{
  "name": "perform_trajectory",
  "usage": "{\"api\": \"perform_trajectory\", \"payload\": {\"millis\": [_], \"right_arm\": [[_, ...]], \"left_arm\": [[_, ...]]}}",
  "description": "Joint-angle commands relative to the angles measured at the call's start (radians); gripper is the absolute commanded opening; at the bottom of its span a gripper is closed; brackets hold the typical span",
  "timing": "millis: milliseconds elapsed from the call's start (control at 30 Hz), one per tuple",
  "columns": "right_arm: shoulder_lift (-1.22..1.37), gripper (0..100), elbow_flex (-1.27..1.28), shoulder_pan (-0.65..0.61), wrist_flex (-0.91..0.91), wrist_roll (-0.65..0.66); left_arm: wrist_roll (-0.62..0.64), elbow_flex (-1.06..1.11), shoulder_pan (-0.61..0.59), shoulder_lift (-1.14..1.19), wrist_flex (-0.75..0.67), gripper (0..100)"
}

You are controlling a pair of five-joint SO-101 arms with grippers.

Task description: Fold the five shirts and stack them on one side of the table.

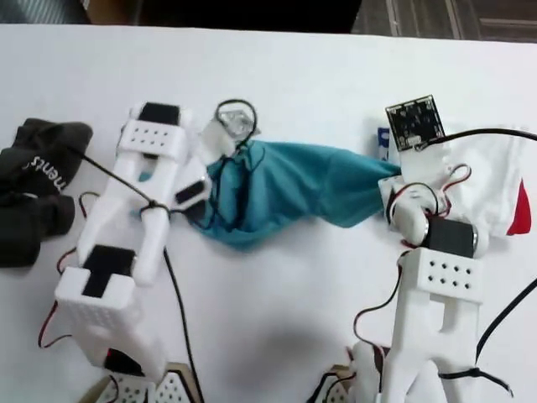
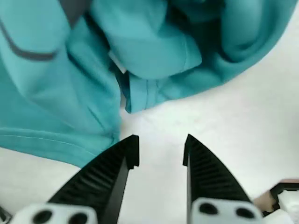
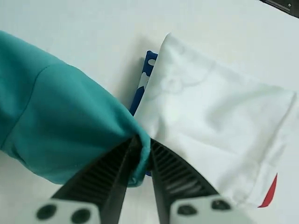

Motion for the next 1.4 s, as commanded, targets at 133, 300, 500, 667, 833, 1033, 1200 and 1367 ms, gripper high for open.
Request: {"api": "perform_trajectory", "payload": {"millis": [133,300,500,667,833,1033,1200,1367], "right_arm": [[-0.033,2.2,-0.009,0.005,-0.016,0.009],[-0.033,2.2,-0.009,0.008,-0.01,0.009],[-0.033,2.2,-0.009,0.004,0.001,0.009],[-0.033,2.2,-0.008,0.004,0.001,0.009],[-0.033,2.2,-0.008,0.005,0.001,0.009],[-0.031,2.2,-0.008,0.005,-0.008,0.003],[0.041,2.2,0.003,0.005,-0.076,0.002],[0.211,2.2,-0.072,0.007,-0.128,0.002]], "left_arm": [[-0.005,0.16,0.008,-0.028,-0.215,18],[-0.005,0.271,-0.023,-0.02,-0.397,18],[-0.002,0.311,-0.025,-0.018,-0.511,18],[-0.002,0.311,-0.021,-0.017,-0.552,17],[-0.003,0.311,-0.02,-0.015,-0.555,2],[-0.003,0.26,-0.023,-0.054,-0.511,2],[-0.002,0.137,-0.023,-0.198,-0.333,2],[-0.003,-0.028,-0.025,-0.431,-0.143,2]]}}
